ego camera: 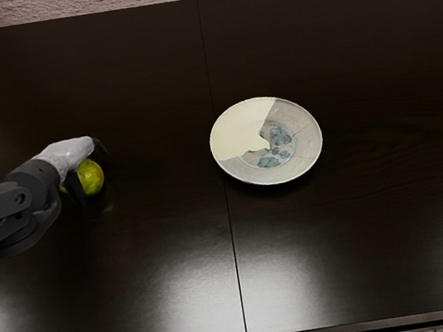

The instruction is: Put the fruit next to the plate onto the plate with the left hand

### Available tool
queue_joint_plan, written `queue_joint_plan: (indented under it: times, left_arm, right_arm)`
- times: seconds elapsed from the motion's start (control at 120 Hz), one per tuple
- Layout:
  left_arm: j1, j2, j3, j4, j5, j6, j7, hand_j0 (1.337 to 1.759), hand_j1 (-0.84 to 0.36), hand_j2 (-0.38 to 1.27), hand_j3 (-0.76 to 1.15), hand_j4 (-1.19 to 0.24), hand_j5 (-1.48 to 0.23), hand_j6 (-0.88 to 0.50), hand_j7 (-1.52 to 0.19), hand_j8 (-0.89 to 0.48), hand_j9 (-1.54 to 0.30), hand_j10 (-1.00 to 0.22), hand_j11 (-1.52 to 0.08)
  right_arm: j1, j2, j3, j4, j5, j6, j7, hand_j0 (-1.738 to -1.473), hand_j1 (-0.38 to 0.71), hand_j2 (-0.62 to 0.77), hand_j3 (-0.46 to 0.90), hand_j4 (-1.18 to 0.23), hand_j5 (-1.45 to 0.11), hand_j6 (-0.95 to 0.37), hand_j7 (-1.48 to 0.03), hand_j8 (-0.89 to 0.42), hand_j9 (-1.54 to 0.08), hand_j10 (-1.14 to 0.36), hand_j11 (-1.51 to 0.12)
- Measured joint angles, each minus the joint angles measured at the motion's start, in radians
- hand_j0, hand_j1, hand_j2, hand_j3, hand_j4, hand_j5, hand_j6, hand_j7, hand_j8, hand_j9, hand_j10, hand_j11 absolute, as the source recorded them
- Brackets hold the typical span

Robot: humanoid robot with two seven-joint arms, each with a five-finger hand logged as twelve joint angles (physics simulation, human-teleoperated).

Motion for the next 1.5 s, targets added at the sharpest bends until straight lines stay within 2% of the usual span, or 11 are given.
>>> queue_joint_plan:
  times: [0.383, 0.475, 0.575, 0.642, 0.875, 1.1, 1.292, 1.342, 1.5]
  left_arm:
    - [0.0, 0.0, 0.004, 0.01, 0.0, 0.0, 0.0, 1.658, -0.09, 0.09, 0.0, -0.36, -0.47, -0.36, -0.47, -0.36, -0.47, -0.36, -0.47]
    - [0.001, 0.001, 0.005, 0.01, 0.0, 0.0, 0.0, 1.658, -0.13, 0.11, 0.0, -0.37, -0.49, -0.37, -0.49, -0.33, -0.49, -0.37, -0.49]
    - [0.001, 0.0, 0.006, 0.014, -0.001, -0.002, 0.001, 1.656, -0.22, 0.16, 0.0, -0.38, -0.54, -0.29, -0.53, -0.26, -0.53, -0.39, -0.53]
    - [0.003, 0.0, 0.006, 0.02, -0.001, -0.002, 0.001, 1.656, -0.22, 0.15, 0.0, -0.4, -0.55, -0.28, -0.55, -0.24, -0.55, -0.4, -0.54]
    - [0.003, -0.014, 0.007, 0.037, -0.002, -0.005, 0.001, 1.653, -0.27, 0.16, 0.0, -0.43, -0.64, -0.21, -0.63, -0.18, -0.61, -0.33, -0.62]
    - [0.002, -0.028, 0.008, 0.043, -0.002, -0.004, 0.001, 1.652, -0.28, 0.15, 0.0, -0.48, -0.69, -0.21, -0.67, -0.17, -0.66, -0.3, -0.68]
    - [0.001, -0.027, 0.008, 0.044, -0.011, -0.007, 0.002, 1.648, -0.31, 0.17, 0.0, -0.41, -0.8, -0.14, -0.76, -0.1, -0.73, -0.24, -0.75]
    - [0.001, -0.027, 0.007, 0.044, -0.013, -0.008, 0.002, 1.647, -0.35, 0.27, 0.0, -0.38, -0.83, -0.11, -0.78, -0.08, -0.75, -0.22, -0.77]
    - [0.001, -0.026, 0.007, 0.042, -0.019, -0.011, 0.003, 1.641, -0.4, 0.27, 0.0, -0.29, -0.92, -0.03, -0.84, -0.01, -0.8, -0.15, -0.82]
  right_arm:
    - [0.0, 0.0, 0.0, 0.0, 0.0, 0.0, 0.0, -1.658, -0.31, -0.01, 0.0, -0.03, -0.04, -0.03, -0.04, -0.03, -0.04, -0.03, -0.04]
    - [-0.001, 0.0, 0.0, 0.0, 0.0, 0.0, 0.0, -1.658, -0.31, -0.01, 0.0, -0.03, -0.04, -0.03, -0.04, -0.03, -0.04, -0.03, -0.04]
    - [-0.001, -0.001, 0.0, 0.0, 0.0, 0.0, 0.0, -1.658, -0.31, -0.01, 0.0, -0.03, -0.04, -0.03, -0.04, -0.03, -0.04, -0.03, -0.04]
    - [-0.001, -0.001, 0.0, 0.0, 0.0, 0.0, 0.0, -1.658, -0.31, -0.01, 0.0, -0.03, -0.04, -0.03, -0.04, -0.03, -0.04, -0.03, -0.04]
    - [-0.002, -0.004, 0.0, -0.001, 0.0, 0.0, 0.0, -1.658, -0.31, -0.01, 0.0, -0.03, -0.04, -0.03, -0.04, -0.03, -0.04, -0.03, -0.04]
    - [-0.002, -0.006, 0.0, -0.001, 0.0, 0.0, 0.0, -1.658, -0.31, -0.01, 0.0, -0.03, -0.04, -0.03, -0.04, -0.03, -0.04, -0.03, -0.04]
    - [-0.002, -0.007, 0.0, -0.001, 0.0, 0.0, 0.0, -1.658, -0.31, -0.01, 0.0, -0.03, -0.04, -0.03, -0.04, -0.03, -0.04, -0.03, -0.04]
    - [-0.002, -0.007, 0.0, -0.001, 0.0, 0.0, 0.0, -1.658, -0.31, -0.01, 0.0, -0.03, -0.04, -0.03, -0.04, -0.03, -0.04, -0.03, -0.04]
    - [-0.003, -0.008, 0.0, -0.001, 0.0, 0.0, 0.0, -1.658, -0.31, -0.01, 0.0, -0.03, -0.04, -0.03, -0.04, -0.03, -0.04, -0.03, -0.04]
